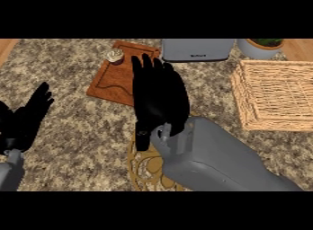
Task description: Pick the bell pepper from the placemat and place it in the basket
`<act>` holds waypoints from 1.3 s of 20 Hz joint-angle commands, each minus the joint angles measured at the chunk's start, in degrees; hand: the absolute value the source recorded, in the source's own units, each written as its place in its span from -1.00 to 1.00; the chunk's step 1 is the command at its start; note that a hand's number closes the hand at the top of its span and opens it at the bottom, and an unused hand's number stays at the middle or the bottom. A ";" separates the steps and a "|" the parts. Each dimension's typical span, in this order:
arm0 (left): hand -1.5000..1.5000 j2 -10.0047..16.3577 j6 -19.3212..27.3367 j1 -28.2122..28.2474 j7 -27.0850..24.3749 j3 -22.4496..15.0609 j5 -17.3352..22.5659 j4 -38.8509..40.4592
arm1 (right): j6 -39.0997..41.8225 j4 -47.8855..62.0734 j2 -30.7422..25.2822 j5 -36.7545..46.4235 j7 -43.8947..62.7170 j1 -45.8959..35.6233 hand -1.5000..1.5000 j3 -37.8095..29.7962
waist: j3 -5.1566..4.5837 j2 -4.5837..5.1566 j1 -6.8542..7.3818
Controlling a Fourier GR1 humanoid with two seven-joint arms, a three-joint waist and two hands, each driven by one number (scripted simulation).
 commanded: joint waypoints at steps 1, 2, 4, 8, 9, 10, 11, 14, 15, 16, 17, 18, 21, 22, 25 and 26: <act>0.00 -0.58 0.81 -0.29 0.31 0.04 -0.58 0.45 | 9.81 -4.43 1.66 -4.80 16.94 -0.23 -1.00 -1.20 | 0.09 0.22 -0.33; 0.00 -0.69 1.21 -1.01 1.20 0.18 -0.39 -0.12 | 9.24 -7.27 1.66 -5.43 16.96 0.13 -1.00 -2.20 | 0.12 -0.08 -0.88; 0.00 0.19 0.52 1.36 -0.34 0.79 -0.60 0.22 | 8.55 -11.06 1.67 -4.30 16.98 3.50 -1.00 -1.15 | 0.12 -0.21 -1.07; 0.00 2.37 -1.73 1.23 0.77 3.15 1.61 -1.64 | 8.41 -21.28 -1.51 -1.03 17.00 8.48 -1.00 -0.96 | 0.20 0.05 -0.62; 0.00 0.39 -0.49 -0.74 -0.24 1.87 -0.11 0.98 | 8.14 -24.38 -0.66 -0.55 17.01 10.69 -1.00 0.61 | 0.16 0.36 -1.45; 0.00 -1.08 0.65 1.02 -0.64 0.24 -1.34 0.04 | 8.78 -24.55 -1.64 -0.52 17.02 12.20 -1.00 0.28 | 0.17 0.49 -0.78; 0.00 -1.60 1.35 1.40 -0.35 -0.16 -1.64 -1.27 | 7.70 -26.61 -1.32 1.32 17.03 14.80 -1.00 2.34 | 0.18 0.45 -0.47; 0.00 0.45 -1.26 0.61 0.33 1.38 -0.23 -1.90 | 6.00 -29.99 -2.12 5.84 15.97 22.00 -1.00 7.50 | 0.19 0.68 0.02; 0.00 1.16 -1.54 -2.16 1.67 2.47 0.20 -0.18 | 5.26 -30.18 -2.03 7.97 15.22 23.25 -1.00 8.97 | 0.17 0.91 -0.09; 0.00 -1.46 -0.55 -0.72 0.09 0.05 -1.63 -0.74 | 4.85 -29.71 -3.63 9.05 12.27 24.44 -1.00 7.43 | 0.18 1.17 0.68; 0.00 1.10 -2.62 0.88 0.16 2.32 0.07 -1.10 | 4.33 -35.18 -4.55 11.63 12.96 28.62 -1.00 10.97 | 0.19 0.91 0.57; 0.00 -1.54 -0.26 0.42 0.53 0.05 -1.89 -2.22 | 2.88 -32.64 -4.11 13.80 11.02 29.27 -1.00 11.04 | 0.20 1.14 1.06; 0.00 -2.82 0.30 -2.09 0.60 0.35 -2.96 -0.02 | -1.94 -29.24 -5.06 20.13 3.24 34.14 -1.00 11.92 | 0.21 1.45 1.42; 0.00 -1.97 -2.72 -2.40 -1.02 2.20 -1.38 1.89 | -1.47 -26.26 -4.22 19.50 0.76 33.53 -1.00 9.49 | 0.19 1.56 1.74; 0.00 -2.41 -2.41 1.86 -1.43 1.63 -1.51 -2.70 | -10.16 -25.19 -2.83 25.15 -4.09 39.02 -1.00 10.86 | 0.22 1.45 2.21; 0.00 -0.66 -4.56 -2.29 -0.06 2.46 -1.57 0.61 | -12.17 -23.05 -2.40 25.81 -6.54 40.27 -1.00 11.00 | 0.22 1.59 1.84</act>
